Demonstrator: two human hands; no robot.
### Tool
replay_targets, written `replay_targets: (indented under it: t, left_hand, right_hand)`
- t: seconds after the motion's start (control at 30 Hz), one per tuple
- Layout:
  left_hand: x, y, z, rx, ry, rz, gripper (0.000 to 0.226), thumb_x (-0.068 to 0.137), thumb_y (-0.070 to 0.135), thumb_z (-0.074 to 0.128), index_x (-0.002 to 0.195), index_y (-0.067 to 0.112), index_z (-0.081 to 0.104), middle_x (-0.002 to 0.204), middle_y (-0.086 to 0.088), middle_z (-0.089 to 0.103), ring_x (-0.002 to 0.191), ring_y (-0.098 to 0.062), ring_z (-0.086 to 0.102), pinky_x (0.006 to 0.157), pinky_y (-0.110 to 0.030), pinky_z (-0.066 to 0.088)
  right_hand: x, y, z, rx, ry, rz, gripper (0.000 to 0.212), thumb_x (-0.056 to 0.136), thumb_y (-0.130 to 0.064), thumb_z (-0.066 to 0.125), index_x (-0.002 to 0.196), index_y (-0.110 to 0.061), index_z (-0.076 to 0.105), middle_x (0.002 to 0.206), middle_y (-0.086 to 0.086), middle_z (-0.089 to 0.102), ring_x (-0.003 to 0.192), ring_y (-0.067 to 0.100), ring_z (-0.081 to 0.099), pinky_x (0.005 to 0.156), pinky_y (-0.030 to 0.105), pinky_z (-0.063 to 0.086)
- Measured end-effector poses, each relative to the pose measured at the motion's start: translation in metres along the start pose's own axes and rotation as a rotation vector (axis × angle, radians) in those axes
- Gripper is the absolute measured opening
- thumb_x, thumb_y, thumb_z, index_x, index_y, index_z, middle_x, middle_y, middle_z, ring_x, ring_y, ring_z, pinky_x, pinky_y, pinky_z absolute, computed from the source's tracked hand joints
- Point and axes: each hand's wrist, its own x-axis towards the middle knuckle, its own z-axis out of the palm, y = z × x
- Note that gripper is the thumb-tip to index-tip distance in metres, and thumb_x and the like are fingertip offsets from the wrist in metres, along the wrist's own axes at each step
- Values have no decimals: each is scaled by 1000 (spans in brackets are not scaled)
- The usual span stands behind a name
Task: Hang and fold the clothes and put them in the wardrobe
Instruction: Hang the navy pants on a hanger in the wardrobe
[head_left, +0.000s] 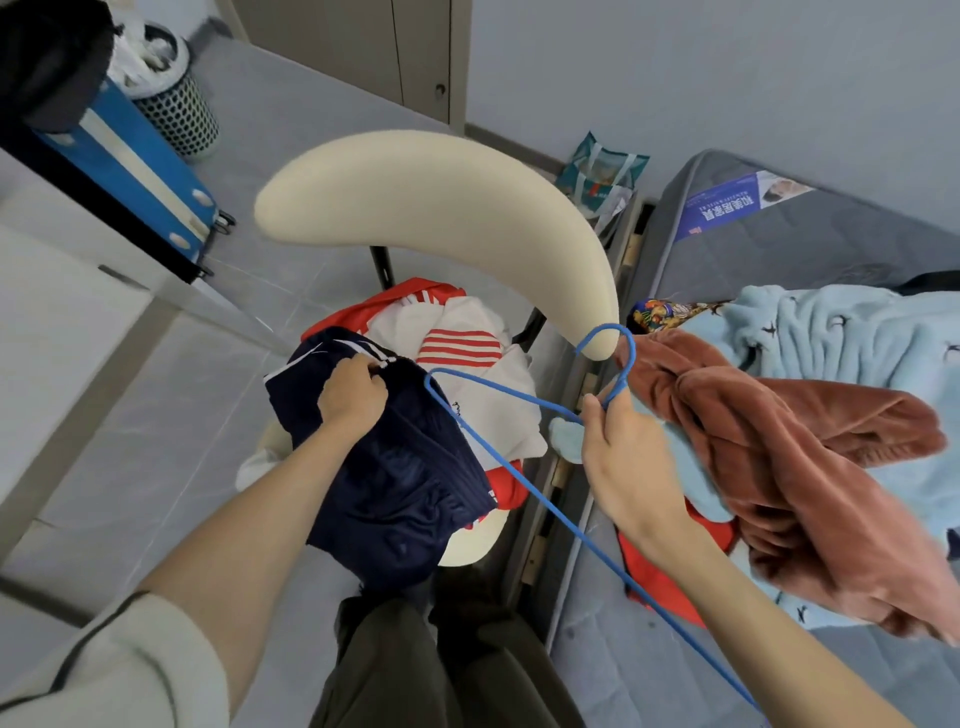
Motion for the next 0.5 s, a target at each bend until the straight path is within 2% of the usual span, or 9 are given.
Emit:
replay_targets:
  t: [0.1,0.17,0.23,0.3,0.4,0.5]
  left_hand:
    - [-3,7,1,-68,34,-20,30,93,13,50,122,8,59,119,-16,61,108,-36,57,85,-42,46]
    - [-4,11,1,-113,62,-18,29,93,12,50,120,5,58,116,-17,62,107,-36,58,86,-42,45]
    - [-7,12,1,-154,66,5,27,92,12,51,118,5,57,109,-16,64,102,-34,59,85,-41,46]
    - [-13,10,1,-211,43,41,23,92,14,54,114,7,57,100,-8,65,95,-27,60,80,-36,47]
    - [-29,10,-8,-397,-7,19,16,89,20,62,106,19,59,86,6,61,80,-14,61,65,-23,42]
    - [-54,12,-20,-561,-83,42,19,86,19,65,96,34,59,83,5,64,74,-14,65,67,-27,50]
  right_hand:
    - [-3,-5,-3,30,34,-41,29,103,-29,33,113,-5,46,70,10,61,61,30,54,52,35,31]
    - [-2,-7,1,5,10,-73,34,103,-27,34,121,0,46,64,5,55,54,22,43,46,32,23]
    - [1,-7,9,23,-29,-79,35,104,-26,34,122,2,45,60,0,48,52,20,40,46,32,21]
    - [5,-8,17,88,-92,-85,28,104,-24,34,111,0,46,61,-3,43,52,19,40,52,33,25]
    - [10,-15,30,237,-152,-51,17,104,-23,36,89,-16,39,58,-1,47,50,18,44,54,37,33]
    - [13,-25,40,379,-171,6,19,103,-22,37,84,-17,39,64,10,58,55,24,52,58,42,44]
